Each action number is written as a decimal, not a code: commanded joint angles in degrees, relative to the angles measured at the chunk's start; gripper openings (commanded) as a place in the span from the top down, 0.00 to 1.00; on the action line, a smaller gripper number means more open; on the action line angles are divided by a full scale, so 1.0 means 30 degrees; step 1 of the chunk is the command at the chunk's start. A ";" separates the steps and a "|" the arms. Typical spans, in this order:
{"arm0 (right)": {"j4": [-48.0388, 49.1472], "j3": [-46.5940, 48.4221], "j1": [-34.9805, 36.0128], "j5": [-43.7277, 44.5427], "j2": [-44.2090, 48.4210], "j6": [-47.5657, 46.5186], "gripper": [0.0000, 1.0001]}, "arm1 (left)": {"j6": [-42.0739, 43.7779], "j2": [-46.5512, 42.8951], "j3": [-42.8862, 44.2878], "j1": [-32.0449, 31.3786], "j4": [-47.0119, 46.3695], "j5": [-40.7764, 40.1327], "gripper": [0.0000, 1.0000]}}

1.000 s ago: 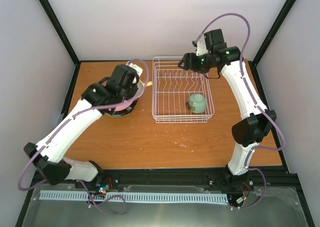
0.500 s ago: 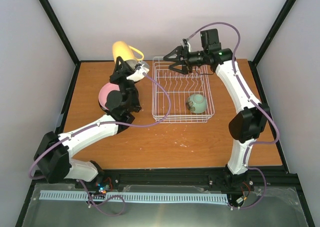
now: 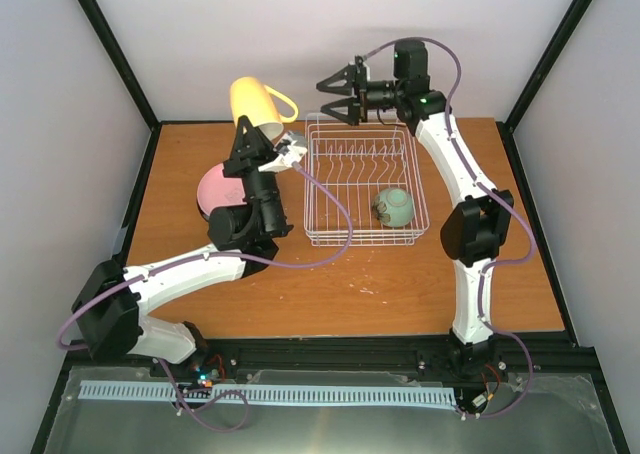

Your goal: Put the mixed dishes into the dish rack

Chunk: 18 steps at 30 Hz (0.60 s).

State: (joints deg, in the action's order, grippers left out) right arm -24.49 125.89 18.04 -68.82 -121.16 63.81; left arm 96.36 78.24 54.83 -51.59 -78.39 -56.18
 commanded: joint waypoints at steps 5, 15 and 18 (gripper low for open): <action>0.5977 0.1884 0.0127 -0.2061 -0.0055 0.5826 0.38 | -0.1124 -0.0800 -0.0588 -0.0699 -0.0144 0.0263 0.99; 0.2499 0.1722 0.1521 -0.2597 0.0193 0.3369 0.41 | -0.1550 -0.0756 -0.0646 -0.0702 0.0739 0.0888 0.99; 0.2446 0.1635 0.1979 -0.2635 0.0162 0.3310 0.39 | -0.1569 -0.0694 -0.0567 -0.0678 0.0757 0.1070 0.99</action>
State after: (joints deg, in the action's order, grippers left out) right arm -15.05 130.72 21.98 -74.87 -122.08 75.40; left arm 93.51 78.04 51.31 -52.90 -73.21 -56.64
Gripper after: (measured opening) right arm 0.601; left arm 0.054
